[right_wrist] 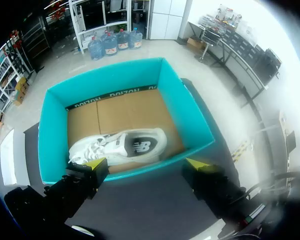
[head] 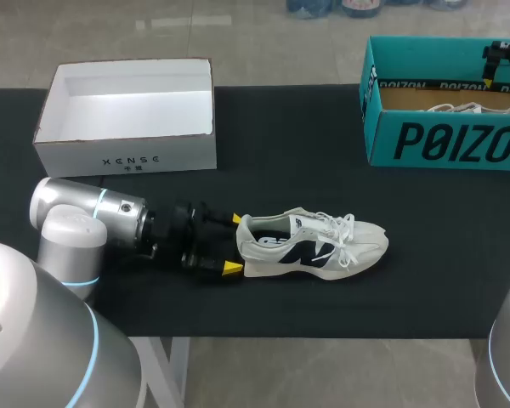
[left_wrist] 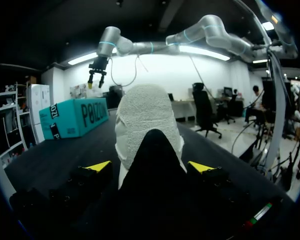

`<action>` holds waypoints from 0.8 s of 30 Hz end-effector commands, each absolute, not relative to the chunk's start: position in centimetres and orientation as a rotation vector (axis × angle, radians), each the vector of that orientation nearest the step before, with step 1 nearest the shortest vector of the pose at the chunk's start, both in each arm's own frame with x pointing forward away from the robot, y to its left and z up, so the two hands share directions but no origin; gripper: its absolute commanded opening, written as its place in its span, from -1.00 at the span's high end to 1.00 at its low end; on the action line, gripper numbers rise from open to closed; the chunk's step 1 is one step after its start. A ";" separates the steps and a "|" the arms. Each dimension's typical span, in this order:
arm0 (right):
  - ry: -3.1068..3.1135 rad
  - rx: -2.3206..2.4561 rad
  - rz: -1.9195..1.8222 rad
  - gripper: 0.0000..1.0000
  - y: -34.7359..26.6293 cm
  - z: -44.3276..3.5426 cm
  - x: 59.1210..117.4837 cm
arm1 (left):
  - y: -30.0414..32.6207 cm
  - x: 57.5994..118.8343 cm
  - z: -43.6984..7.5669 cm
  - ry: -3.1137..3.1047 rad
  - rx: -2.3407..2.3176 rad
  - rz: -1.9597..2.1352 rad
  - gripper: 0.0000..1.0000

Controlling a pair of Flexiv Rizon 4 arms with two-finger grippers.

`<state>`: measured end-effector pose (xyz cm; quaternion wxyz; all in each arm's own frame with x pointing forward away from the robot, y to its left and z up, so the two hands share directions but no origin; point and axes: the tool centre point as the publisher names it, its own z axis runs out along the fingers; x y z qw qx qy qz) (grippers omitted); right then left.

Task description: Take the shoe out of the shoebox, open the shoe tongue, remove and reinsert the insole, then place the shoe into the shoebox

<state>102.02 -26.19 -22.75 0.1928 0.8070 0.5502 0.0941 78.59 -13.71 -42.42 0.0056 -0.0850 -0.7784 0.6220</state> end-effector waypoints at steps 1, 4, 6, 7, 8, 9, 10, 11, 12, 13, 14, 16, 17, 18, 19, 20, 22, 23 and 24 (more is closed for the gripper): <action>1.543 2.264 0.266 -1.00 -26.2 -22.8 101.9 | -14.2 78.2 -42.7 -2.454 -0.257 1.938 -1.00; 1.543 2.264 0.266 -1.00 -26.2 -22.8 101.9 | -14.5 78.1 -42.9 -2.458 -0.250 1.933 -1.00; 1.543 2.264 0.266 -1.00 -26.2 -22.8 101.9 | -14.7 78.1 -42.9 -2.458 -0.240 1.936 -1.00; 1.543 2.264 0.266 -1.00 -26.2 -22.8 101.9 | -14.8 78.1 -42.9 -2.457 -0.236 1.939 -1.00; 1.543 2.264 0.266 -1.00 -26.2 -22.8 101.9 | -14.9 78.1 -42.9 -2.457 -0.231 1.940 -1.00; 1.543 2.264 0.266 -1.00 -26.2 -22.8 101.9 | -15.0 78.1 -42.9 -2.457 -0.225 1.942 -1.00; 1.543 2.264 0.266 -1.00 -26.2 -22.8 101.9 | -15.0 78.1 -43.0 -2.461 -0.220 1.940 -1.00; 1.543 2.264 0.266 -1.00 -26.2 -22.8 101.9 | -15.1 78.1 -43.0 -2.464 -0.215 1.940 -1.00; 1.543 2.264 0.266 -1.00 -26.2 -22.8 101.9 | -15.1 78.0 -43.0 -2.469 -0.209 1.940 -1.00; 1.543 2.264 0.266 -1.00 -26.2 -22.8 101.9 | -15.2 78.0 -43.0 -2.470 -0.202 1.941 -1.00; 1.543 2.264 0.266 -1.00 -26.2 -22.8 101.9 | -15.2 78.0 -43.0 -2.475 -0.192 1.944 -1.00; 1.543 2.264 0.266 -1.00 -26.2 -22.8 101.9 | -15.2 77.9 -43.0 -2.479 -0.174 1.949 -1.00; 1.543 2.264 0.266 -1.00 -26.2 -22.8 101.9 | -15.2 77.9 -43.0 -2.481 -0.169 1.950 -1.00; 1.543 2.264 0.266 -1.00 -26.2 -22.8 101.9 | -15.1 78.0 -43.1 -2.483 -0.164 1.952 -1.00; 1.543 2.264 0.266 -1.00 -26.2 -22.8 101.9 | -15.1 78.0 -43.1 -2.487 -0.158 1.952 -1.00; 1.543 2.264 0.266 -1.00 -26.2 -22.8 101.9 | -15.0 78.0 -43.1 -2.490 -0.155 1.951 -1.00; 1.543 2.264 0.266 -1.00 -26.2 -22.8 101.9 | -14.8 78.1 -43.1 -2.495 -0.145 1.951 -1.00; 1.543 2.264 0.266 -1.00 -26.2 -22.8 101.9 | -14.8 78.1 -43.0 -2.494 -0.136 1.954 -1.00; 1.543 2.264 0.266 -1.00 -26.2 -22.8 101.9 | -14.7 78.1 -43.0 -2.494 -0.130 1.955 -1.00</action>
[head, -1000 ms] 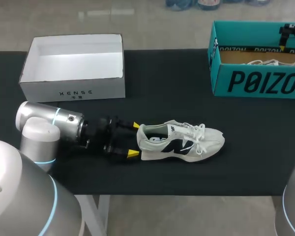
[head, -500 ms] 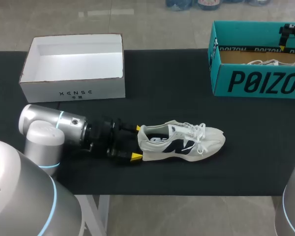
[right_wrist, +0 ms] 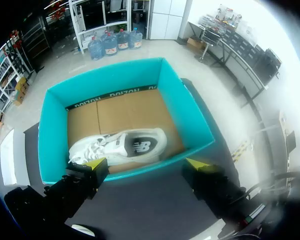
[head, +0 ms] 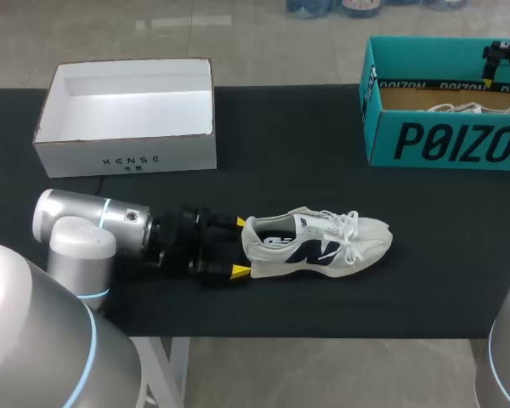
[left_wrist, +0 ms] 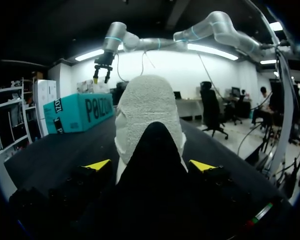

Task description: Take the shoe out of the shoebox, open the shoe tongue, remove and reinsert the insole, then place the shoe into the shoebox

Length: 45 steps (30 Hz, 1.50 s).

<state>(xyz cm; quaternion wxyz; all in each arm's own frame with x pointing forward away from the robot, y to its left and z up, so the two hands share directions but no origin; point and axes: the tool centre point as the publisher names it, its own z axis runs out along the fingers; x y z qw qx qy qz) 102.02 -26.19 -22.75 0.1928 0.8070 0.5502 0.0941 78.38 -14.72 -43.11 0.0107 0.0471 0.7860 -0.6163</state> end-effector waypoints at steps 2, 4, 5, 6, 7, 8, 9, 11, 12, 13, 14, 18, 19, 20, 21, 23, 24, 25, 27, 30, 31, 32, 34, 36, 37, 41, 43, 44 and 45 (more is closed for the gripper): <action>1.543 2.264 0.266 -1.00 -26.2 -22.8 101.9 | -14.7 78.0 -42.9 2.441 0.116 -1.922 -1.00; 1.543 2.264 0.266 -1.00 -26.2 -22.8 101.9 | -14.7 78.0 -42.9 2.439 0.112 -1.922 -1.00; 1.543 2.264 0.266 -1.00 -26.2 -22.8 101.9 | -14.8 77.9 -42.8 2.438 0.108 -1.922 -1.00; 1.543 2.264 0.266 -1.00 -26.2 -22.8 101.9 | -14.8 77.9 -42.8 2.437 0.105 -1.923 -1.00; 1.543 2.264 0.266 -1.00 -26.2 -22.8 101.9 | -14.8 77.9 -42.8 2.437 0.102 -1.922 -1.00; 1.543 2.264 0.266 -1.00 -26.2 -22.8 101.9 | -14.8 77.8 -42.8 2.438 0.100 -1.921 -1.00; 1.543 2.264 0.266 -1.00 -26.2 -22.8 101.9 | -14.7 77.8 -42.9 2.438 0.098 -1.921 -1.00; 1.543 2.264 0.266 -1.00 -26.2 -22.8 101.9 | -14.7 77.7 -43.0 2.442 0.092 -1.916 -1.00; 1.543 2.264 0.266 -1.00 -26.2 -22.8 101.9 | -14.7 77.7 -43.1 2.444 0.088 -1.915 -1.00; 1.543 2.264 0.266 -1.00 -26.2 -22.8 101.9 | -14.7 77.7 -43.1 2.445 0.086 -1.915 -1.00; 1.543 2.264 0.266 -1.00 -26.2 -22.8 101.9 | -14.7 77.7 -43.1 2.446 0.085 -1.914 -1.00; 1.543 2.264 0.266 -1.00 -26.2 -22.8 101.9 | -15.1 77.7 -43.0 2.445 0.081 -1.914 -1.00; 1.543 2.264 0.266 -1.00 -26.2 -22.8 101.9 | -15.2 77.7 -43.0 2.444 0.080 -1.917 -1.00; 1.543 2.264 0.266 -1.00 -26.2 -22.8 101.9 | -15.3 77.8 -43.0 2.442 0.080 -1.918 -1.00; 1.543 2.264 0.266 -1.00 -26.2 -22.8 101.9 | -15.4 77.8 -43.0 2.439 0.078 -1.923 -1.00; 1.543 2.264 0.266 -1.00 -26.2 -22.8 101.9 | -15.5 77.8 -43.0 2.437 0.077 -1.926 -1.00; 1.543 2.264 0.266 -1.00 -26.2 -22.8 101.9 | -15.6 77.8 -43.0 2.435 0.076 -1.929 -1.00; 1.543 2.264 0.266 -1.00 -26.2 -22.8 101.9 | -15.7 77.8 -43.0 2.433 0.075 -1.931 -1.00; 1.543 2.264 0.266 -1.00 -26.2 -22.8 101.9 | -15.7 77.8 -43.0 2.427 0.069 -1.939 -1.00; 1.543 2.264 0.266 -1.00 -26.2 -22.8 101.9 | -15.8 77.7 -43.3 2.417 0.062 -1.941 -1.00; 1.543 2.264 0.266 -1.00 -26.2 -22.8 101.9 | -15.8 77.6 -43.4 2.416 0.062 -1.936 -1.00; 1.543 2.264 0.266 -1.00 -26.2 -22.8 101.9 | -15.7 77.6 -43.5 2.421 0.057 -1.933 -1.00; 1.543 2.264 0.266 -1.00 -26.2 -22.8 101.9 | -15.7 77.6 -43.7 2.427 0.029 -1.910 0.14; 1.543 2.264 0.266 -1.00 -26.2 -22.8 101.9 | -15.6 77.7 -43.8 2.442 0.023 -1.907 1.00; 1.543 2.264 0.266 -1.00 -26.2 -22.8 101.9 | -15.6 77.7 -43.9 2.441 0.022 -1.907 1.00; 1.543 2.264 0.266 -1.00 -26.2 -22.8 101.9 | -15.6 77.7 -43.9 2.441 0.022 -1.907 1.00; 1.543 2.264 0.266 -1.00 -26.2 -22.8 101.9 | -15.6 77.7 -43.9 2.441 0.022 -1.907 1.00; 1.543 2.264 0.266 -1.00 -26.2 -22.8 101.9 | -15.6 77.7 -43.9 2.441 0.022 -1.907 1.00; 1.543 2.264 0.266 -1.00 -26.2 -22.8 101.9 | -15.6 77.7 -43.9 2.441 0.022 -1.907 1.00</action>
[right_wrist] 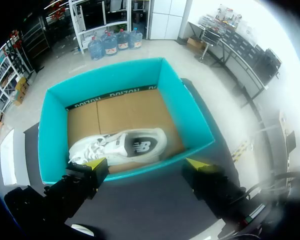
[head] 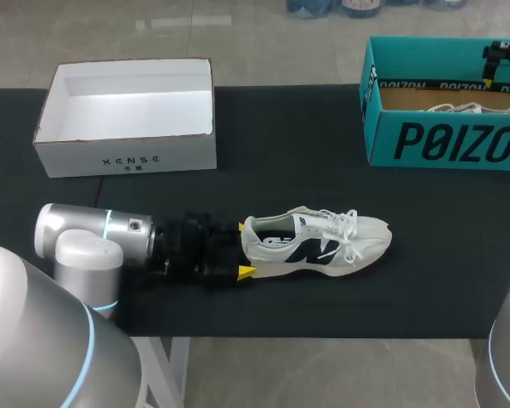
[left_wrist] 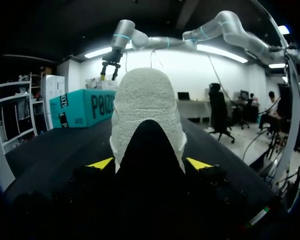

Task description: Take the shoe out of the shoebox, open the shoe tongue, remove and reinsert the insole, then place the shoe into the shoebox

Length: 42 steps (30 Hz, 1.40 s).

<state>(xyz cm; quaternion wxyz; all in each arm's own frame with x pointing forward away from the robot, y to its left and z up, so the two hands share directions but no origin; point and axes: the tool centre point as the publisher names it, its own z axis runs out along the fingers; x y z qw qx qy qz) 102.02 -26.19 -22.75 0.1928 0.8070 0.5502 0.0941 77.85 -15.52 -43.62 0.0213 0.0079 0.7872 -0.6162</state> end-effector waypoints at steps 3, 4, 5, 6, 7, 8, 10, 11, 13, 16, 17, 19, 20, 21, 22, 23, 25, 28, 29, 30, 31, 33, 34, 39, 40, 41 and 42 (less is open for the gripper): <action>1.543 2.264 0.266 -1.00 -26.2 -22.8 101.9 | -15.6 77.7 -43.9 2.441 0.022 -1.907 1.00; 1.543 2.264 0.266 -1.00 -26.2 -22.8 101.9 | -15.6 77.7 -43.9 2.441 0.022 -1.907 1.00; 1.543 2.264 0.266 -1.00 -26.2 -22.8 101.9 | -15.6 77.7 -43.9 2.441 0.022 -1.907 1.00; 1.543 2.264 0.266 -1.00 -26.2 -22.8 101.9 | -15.6 77.7 -43.9 2.441 0.022 -1.907 1.00; 1.543 2.264 0.266 -1.00 -26.2 -22.8 101.9 | -15.6 77.7 -43.9 2.441 0.022 -1.907 1.00; 1.543 2.264 0.266 -1.00 -26.2 -22.8 101.9 | -15.6 77.7 -43.9 2.441 0.022 -1.907 1.00; 1.543 2.264 0.266 -1.00 -26.2 -22.8 101.9 | -15.6 77.7 -43.9 2.441 0.022 -1.907 1.00; 1.543 2.264 0.266 -1.00 -26.2 -22.8 101.9 | -15.6 77.7 -43.9 2.441 0.022 -1.907 1.00; 1.543 2.264 0.266 -1.00 -26.2 -22.8 101.9 | -15.6 77.7 -43.9 2.441 0.022 -1.907 1.00; 1.543 2.264 0.266 -1.00 -26.2 -22.8 101.9 | -15.6 77.7 -43.9 2.441 0.022 -1.907 1.00; 1.543 2.264 0.266 -1.00 -26.2 -22.8 101.9 | -15.6 77.7 -43.9 2.441 0.022 -1.907 1.00; 1.543 2.264 0.266 -1.00 -26.2 -22.8 101.9 | -15.6 77.7 -43.9 2.441 0.022 -1.907 1.00; 1.543 2.264 0.266 -1.00 -26.2 -22.8 101.9 | -15.6 77.7 -43.9 2.441 0.022 -1.907 1.00; 1.543 2.264 0.266 -1.00 -26.2 -22.8 101.9 | -15.6 77.7 -43.9 2.441 0.022 -1.907 1.00; 1.543 2.264 0.266 -1.00 -26.2 -22.8 101.9 | -15.6 77.7 -43.9 2.441 0.022 -1.907 1.00; 1.543 2.264 0.266 -1.00 -26.2 -22.8 101.9 | -15.6 77.7 -43.9 2.441 0.022 -1.907 1.00; 1.543 2.264 0.266 -1.00 -26.2 -22.8 101.9 | -15.6 77.7 -43.9 2.441 0.022 -1.907 1.00; 1.534 2.266 0.245 -1.00 -25.3 -22.7 101.5 | -15.6 77.7 -43.9 2.441 0.022 -1.907 1.00; 1.521 2.263 0.226 -1.00 -24.4 -22.5 101.0 | -15.6 77.7 -43.9 2.441 0.022 -1.907 1.00; 1.518 2.277 0.208 -1.00 -23.5 -22.4 100.4 | -15.6 77.7 -43.9 2.441 0.022 -1.907 1.00; 1.525 2.284 0.192 -1.00 -22.7 -22.3 99.8 | -15.6 77.7 -43.9 2.441 0.022 -1.907 1.00; 1.528 2.269 0.142 -1.00 -20.9 -22.1 98.0 | -15.6 77.7 -43.9 2.441 0.022 -1.907 1.00; 1.543 2.264 0.135 -1.00 -20.0 -22.0 97.0 | -15.6 77.7 -43.9 2.441 0.022 -1.907 1.00; 1.596 2.272 0.065 -1.00 -15.9 -22.1 93.1 | -15.6 77.7 -43.9 2.441 0.022 -1.907 1.00; 1.615 2.274 0.061 -1.00 -15.1 -22.1 92.5 | -15.6 77.7 -43.9 2.441 0.022 -1.907 1.00; 1.645 2.279 0.061 -1.00 -14.4 -22.2 91.9 | -15.6 77.7 -43.9 2.441 0.022 -1.907 1.00; 1.665 2.273 0.052 -1.00 -13.6 -22.3 91.4 | -15.6 77.7 -43.9 2.441 0.022 -1.907 1.00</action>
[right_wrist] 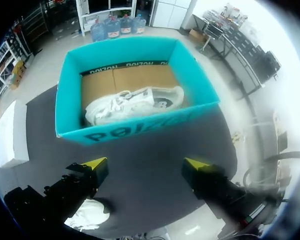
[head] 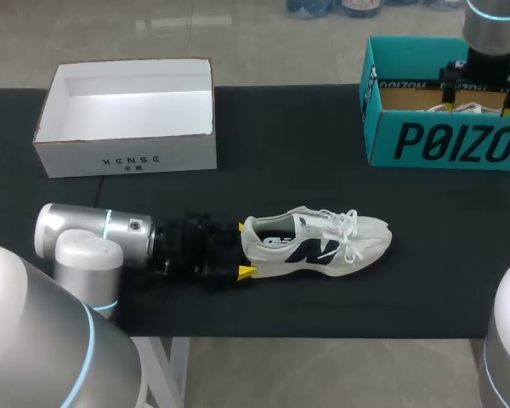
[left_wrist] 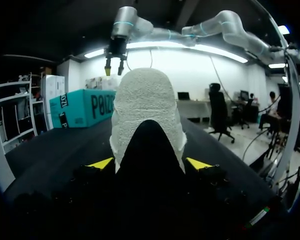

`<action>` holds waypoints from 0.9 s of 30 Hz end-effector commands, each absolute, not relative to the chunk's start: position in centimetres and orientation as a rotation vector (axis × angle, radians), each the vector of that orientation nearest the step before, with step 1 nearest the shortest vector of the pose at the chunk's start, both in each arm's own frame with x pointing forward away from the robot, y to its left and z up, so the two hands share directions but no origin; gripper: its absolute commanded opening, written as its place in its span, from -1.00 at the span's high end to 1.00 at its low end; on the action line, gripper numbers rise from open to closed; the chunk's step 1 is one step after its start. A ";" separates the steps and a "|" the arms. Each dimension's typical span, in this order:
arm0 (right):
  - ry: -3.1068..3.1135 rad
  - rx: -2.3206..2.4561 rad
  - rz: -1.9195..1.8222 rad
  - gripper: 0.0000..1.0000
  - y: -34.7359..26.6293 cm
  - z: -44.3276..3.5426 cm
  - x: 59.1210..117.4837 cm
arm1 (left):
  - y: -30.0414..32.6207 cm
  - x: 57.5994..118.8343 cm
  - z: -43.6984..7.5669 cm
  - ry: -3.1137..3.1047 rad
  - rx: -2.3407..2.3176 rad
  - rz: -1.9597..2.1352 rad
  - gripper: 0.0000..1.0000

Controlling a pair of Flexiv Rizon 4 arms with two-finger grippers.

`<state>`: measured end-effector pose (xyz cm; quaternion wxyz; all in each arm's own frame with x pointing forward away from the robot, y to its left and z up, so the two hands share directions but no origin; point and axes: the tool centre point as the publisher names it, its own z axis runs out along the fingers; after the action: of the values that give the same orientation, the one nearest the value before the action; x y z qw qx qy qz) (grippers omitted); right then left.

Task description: Take the shoe out of the shoebox, open the shoe tongue, remove and reinsert the insole, then place the shoe into the shoebox

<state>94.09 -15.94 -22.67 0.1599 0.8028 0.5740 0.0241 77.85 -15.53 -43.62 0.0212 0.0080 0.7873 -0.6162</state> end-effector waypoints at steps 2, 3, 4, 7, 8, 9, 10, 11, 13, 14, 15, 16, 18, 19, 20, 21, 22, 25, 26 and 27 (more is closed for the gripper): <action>1.713 2.266 0.040 -1.00 -12.0 -22.4 90.5 | -15.6 77.7 -43.9 2.441 0.022 -1.907 1.00; 1.742 2.272 0.032 -1.00 -11.3 -22.5 90.1 | -15.6 77.7 -43.9 2.441 0.022 -1.907 1.00; 1.781 2.261 0.018 -1.00 -10.5 -22.6 89.6 | -15.6 77.7 -43.9 2.441 0.022 -1.907 1.00; 1.781 2.261 0.018 -1.00 -10.5 -22.6 89.6 | -15.6 77.7 -43.9 2.441 0.022 -1.907 1.00; 1.781 2.261 0.018 -1.00 -10.5 -22.6 89.6 | -15.6 77.7 -43.9 2.441 0.022 -1.907 1.00; 1.781 2.261 0.018 -1.00 -10.5 -22.6 89.6 | -15.6 77.7 -43.9 2.441 0.022 -1.907 1.00; 1.781 2.261 0.018 -1.00 -10.5 -22.6 89.6 | -15.6 77.7 -43.9 2.441 0.022 -1.907 1.00; 1.781 2.261 0.018 -1.00 -10.5 -22.6 89.6 | -15.6 77.7 -43.9 2.441 0.022 -1.907 1.00; 1.781 2.261 0.018 -1.00 -10.5 -22.6 89.6 | -15.6 77.7 -43.9 2.441 0.022 -1.907 1.00; 1.781 2.261 0.018 -1.00 -10.5 -22.6 89.6 | -15.6 77.7 -43.9 2.441 0.022 -1.907 1.00; 1.781 2.261 0.018 -1.00 -10.5 -22.6 89.6 | -15.6 77.7 -43.9 2.441 0.022 -1.907 1.00; 1.781 2.261 0.018 -1.00 -10.5 -22.6 89.6 | -15.6 77.7 -43.9 2.441 0.022 -1.907 1.00; 1.781 2.261 0.018 -1.00 -10.5 -22.6 89.6 | -15.6 77.7 -43.9 2.441 0.022 -1.907 1.00; 1.781 2.261 0.018 -1.00 -10.5 -22.6 89.6 | -15.6 77.7 -43.9 2.441 0.022 -1.907 1.00; 1.781 2.261 0.018 -1.00 -10.5 -22.6 89.6 | -15.6 77.7 -43.9 2.441 0.022 -1.907 1.00; 1.781 2.261 0.018 -1.00 -10.5 -22.6 89.6 | -15.6 77.7 -43.9 2.441 0.022 -1.907 1.00; 1.781 2.261 0.018 -1.00 -10.5 -22.6 89.6 | -15.6 77.7 -43.9 2.441 0.022 -1.907 1.00; 1.815 2.258 -0.003 -1.00 -9.5 -22.9 88.3 | -15.6 77.7 -43.9 2.441 0.022 -1.907 1.00; 1.821 2.263 -0.008 -1.00 -9.1 -23.1 87.5 | -15.6 77.7 -43.9 2.441 0.022 -1.907 1.00; 1.821 2.268 -0.008 -1.00 -8.8 -23.2 86.7 | -15.6 77.7 -43.9 2.441 0.022 -1.907 1.00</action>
<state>88.03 -9.34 -23.02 0.1096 0.7739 0.6237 -0.0066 77.84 -15.52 -43.62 0.0212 0.0079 0.7873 -0.6162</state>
